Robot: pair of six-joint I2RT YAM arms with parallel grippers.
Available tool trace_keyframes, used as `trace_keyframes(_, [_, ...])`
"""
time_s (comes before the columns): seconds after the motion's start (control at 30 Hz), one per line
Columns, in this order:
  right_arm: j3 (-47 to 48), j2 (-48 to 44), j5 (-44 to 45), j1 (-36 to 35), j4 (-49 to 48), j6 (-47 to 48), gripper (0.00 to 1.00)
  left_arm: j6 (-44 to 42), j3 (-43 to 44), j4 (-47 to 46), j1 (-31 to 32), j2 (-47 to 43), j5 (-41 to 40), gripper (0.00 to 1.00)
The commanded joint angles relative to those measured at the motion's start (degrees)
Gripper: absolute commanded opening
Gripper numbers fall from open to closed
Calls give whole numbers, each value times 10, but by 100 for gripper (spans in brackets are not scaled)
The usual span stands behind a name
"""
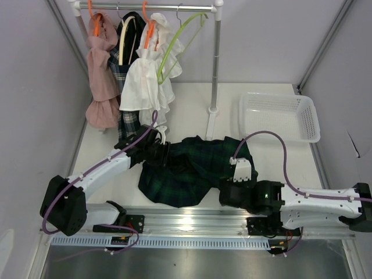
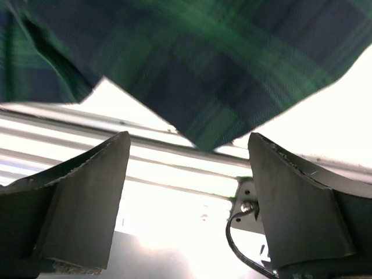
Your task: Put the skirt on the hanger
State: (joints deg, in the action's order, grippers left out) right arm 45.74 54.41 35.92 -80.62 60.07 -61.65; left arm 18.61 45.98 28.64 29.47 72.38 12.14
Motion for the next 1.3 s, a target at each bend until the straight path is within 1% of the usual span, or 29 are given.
trace_keyframes(0.0, [-5,15,99,-57,73,-145,88,5,26,-6,-6,0,10,47])
trace_keyframes(0.13, [-4,74,114,-84,123,-219,91,1,31,1,-6,0,8,47])
trace_keyframes(0.27, [0,137,125,-79,158,-271,94,-2,32,5,-6,0,8,47])
trace_keyframes(0.33, [1,148,129,-65,156,-269,93,-4,38,8,-6,-1,7,47])
trace_keyframes(0.4, [-4,153,132,-42,130,-242,92,-6,38,9,-6,-2,8,48])
trace_keyframes(0.47, [-9,149,136,-26,93,-219,87,-7,39,11,-6,-3,8,47])
trace_keyframes(0.5, [-12,141,136,-9,80,-187,84,-9,39,11,-6,-3,9,47])
trace_keyframes(0.6, [-21,122,139,28,32,-127,71,-11,39,12,-6,-7,9,47])
trace_keyframes(0.63, [-21,116,139,38,23,-112,58,-11,39,14,-6,-7,8,47])
trace_keyframes(0.7, [-21,103,140,56,0,-87,47,-14,39,15,-6,-8,8,48])
trace_keyframes(0.73, [-22,87,137,78,-13,-52,37,-15,39,15,-6,-9,8,48])
trace_keyframes(0.8, [-28,69,117,105,-56,-6,29,-16,39,15,-6,-8,7,48])
trace_keyframes(0.83, [-27,51,108,136,-67,31,22,-16,39,16,-6,-7,7,48])
trace_keyframes(0.93, [-22,18,68,181,-110,90,14,-20,42,15,-6,-5,8,48])
trace_keyframes(0.97, [-20,12,57,214,-131,127,12,-22,43,16,-6,-4,7,48])
trace_keyframes(1.0, [-17,9,46,233,-141,148,10,-23,43,14,-6,-2,7,48])
trace_keyframes(1.03, [-15,4,11,251,-165,169,8,-24,45,13,-6,-1,9,48])
trace_keyframes(1.07, [-13,-2,-12,291,-178,212,6,-30,46,12,-6,-1,10,48])
trace_keyframes(1.1, [-8,-3,-34,309,-189,230,4,-34,48,6,-5,-5,23,50])
trace_keyframes(1.13, [-6,-3,-58,328,-202,246,4,-37,48,1,-5,-10,32,52])
trace_keyframes(1.17, [-4,0,-115,345,-223,263,3,-42,50,-3,-5,-14,37,54])
trace_keyframes(1.2, [0,2,-142,380,-232,288,2,-47,50,-7,-5,-17,41,55])
trace_keyframes(1.23, [7,6,-163,395,-246,299,1,-52,57,-9,-5,-20,43,59])
trace_keyframes(1.27, [10,16,-204,410,-252,317,1,-55,65,-8,-5,-17,39,60])
